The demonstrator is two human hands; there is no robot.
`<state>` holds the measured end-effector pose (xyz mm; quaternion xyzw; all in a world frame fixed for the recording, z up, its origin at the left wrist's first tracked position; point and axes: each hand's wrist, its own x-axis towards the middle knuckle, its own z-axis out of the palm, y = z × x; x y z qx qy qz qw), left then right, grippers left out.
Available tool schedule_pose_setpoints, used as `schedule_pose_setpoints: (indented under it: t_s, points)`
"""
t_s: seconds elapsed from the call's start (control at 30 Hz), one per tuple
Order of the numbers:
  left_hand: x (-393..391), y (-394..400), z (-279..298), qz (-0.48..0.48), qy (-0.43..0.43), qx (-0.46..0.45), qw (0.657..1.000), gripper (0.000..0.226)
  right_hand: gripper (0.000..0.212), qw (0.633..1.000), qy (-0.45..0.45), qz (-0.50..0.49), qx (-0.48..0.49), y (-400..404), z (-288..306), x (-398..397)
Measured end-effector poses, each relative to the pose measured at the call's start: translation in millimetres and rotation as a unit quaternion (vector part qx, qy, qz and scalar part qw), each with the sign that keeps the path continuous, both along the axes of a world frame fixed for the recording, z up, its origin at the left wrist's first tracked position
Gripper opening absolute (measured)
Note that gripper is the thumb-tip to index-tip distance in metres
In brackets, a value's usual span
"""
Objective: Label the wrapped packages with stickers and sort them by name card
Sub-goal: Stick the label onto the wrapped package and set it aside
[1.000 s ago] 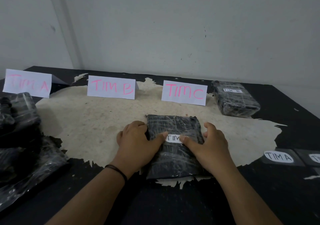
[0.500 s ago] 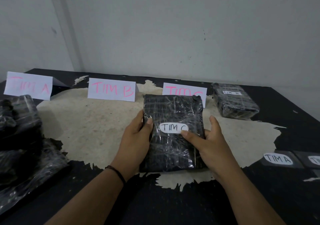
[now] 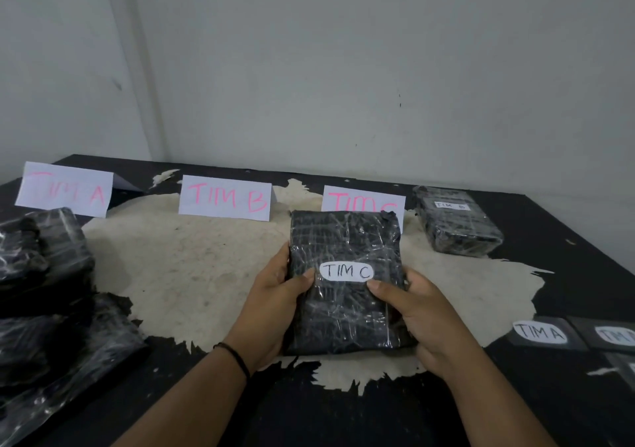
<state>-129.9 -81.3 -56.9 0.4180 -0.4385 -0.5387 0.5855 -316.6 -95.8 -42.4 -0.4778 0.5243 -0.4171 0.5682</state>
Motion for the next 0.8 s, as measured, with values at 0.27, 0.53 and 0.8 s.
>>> schedule_pose_setpoints:
  t_s: [0.27,0.53,0.8]
  points:
    - [0.9,8.2,5.2,-0.024,0.009,0.022,0.999,0.022,0.026,0.999,-0.036,0.006,0.024,13.4,19.2,-1.4]
    - [-13.0,10.2,19.4,-0.053,0.011,0.005,0.999,0.022,0.032,0.996,-0.086,0.003,-0.004,34.5,27.0,-21.2]
    - [-42.0,13.1,32.3,-0.015,0.103,0.039,0.994,0.023,0.051,0.981,-0.195,0.021,0.003,57.8,22.9,-40.3]
